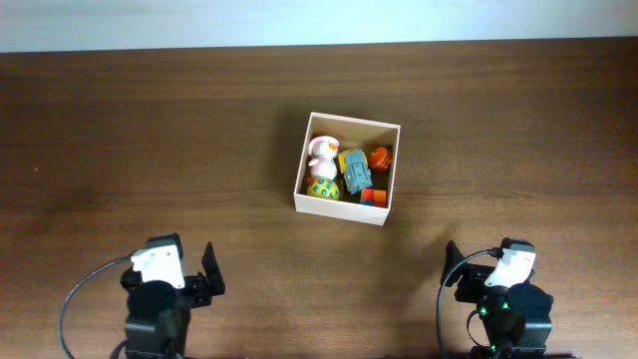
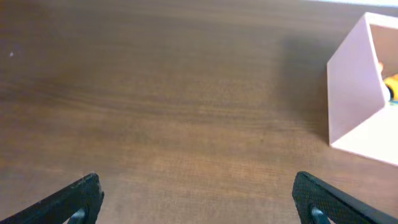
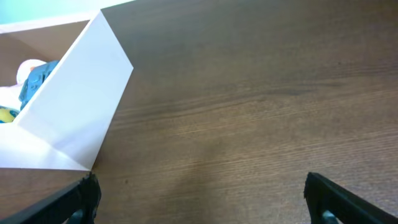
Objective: Pack container
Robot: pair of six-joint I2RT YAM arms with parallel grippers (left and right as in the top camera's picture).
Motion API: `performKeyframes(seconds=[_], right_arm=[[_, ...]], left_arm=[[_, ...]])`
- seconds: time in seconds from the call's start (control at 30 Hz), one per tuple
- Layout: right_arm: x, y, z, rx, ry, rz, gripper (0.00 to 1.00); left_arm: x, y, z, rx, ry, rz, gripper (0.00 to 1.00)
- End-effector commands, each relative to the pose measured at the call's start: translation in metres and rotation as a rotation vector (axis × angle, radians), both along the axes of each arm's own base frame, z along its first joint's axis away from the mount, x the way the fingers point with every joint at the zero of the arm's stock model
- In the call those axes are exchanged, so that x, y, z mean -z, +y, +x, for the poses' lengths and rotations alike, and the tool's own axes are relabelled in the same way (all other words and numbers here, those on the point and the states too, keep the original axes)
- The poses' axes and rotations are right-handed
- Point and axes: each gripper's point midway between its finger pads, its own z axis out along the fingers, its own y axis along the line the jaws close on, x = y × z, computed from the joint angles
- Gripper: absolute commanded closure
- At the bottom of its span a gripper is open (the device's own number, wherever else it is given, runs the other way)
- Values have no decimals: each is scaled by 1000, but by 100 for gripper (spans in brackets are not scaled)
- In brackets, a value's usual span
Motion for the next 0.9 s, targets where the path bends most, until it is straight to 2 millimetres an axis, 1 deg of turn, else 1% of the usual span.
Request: performKeyframes(seconds=[0.0, 0.17, 0.33, 0.4, 0.63, 0.87], right_arm=[[2, 3, 0, -16, -1, -3, 1], [2, 3, 0, -16, -1, -3, 1], [2, 3, 0, -16, -1, -3, 1], [2, 3, 0, -16, -1, -3, 1], [2, 3, 0, -16, -1, -3, 1], [2, 3, 0, -16, -1, -3, 1]], left_arm=[[22, 1, 1, -1, -10, 12, 1], [47, 3, 2, -7, 20, 21, 1], [57, 5, 5, -24, -27, 24, 1], [57, 8, 6, -37, -62, 22, 1], [41, 11, 6, -54, -143, 10, 1], [40, 11, 6, -53, -148, 9, 1]])
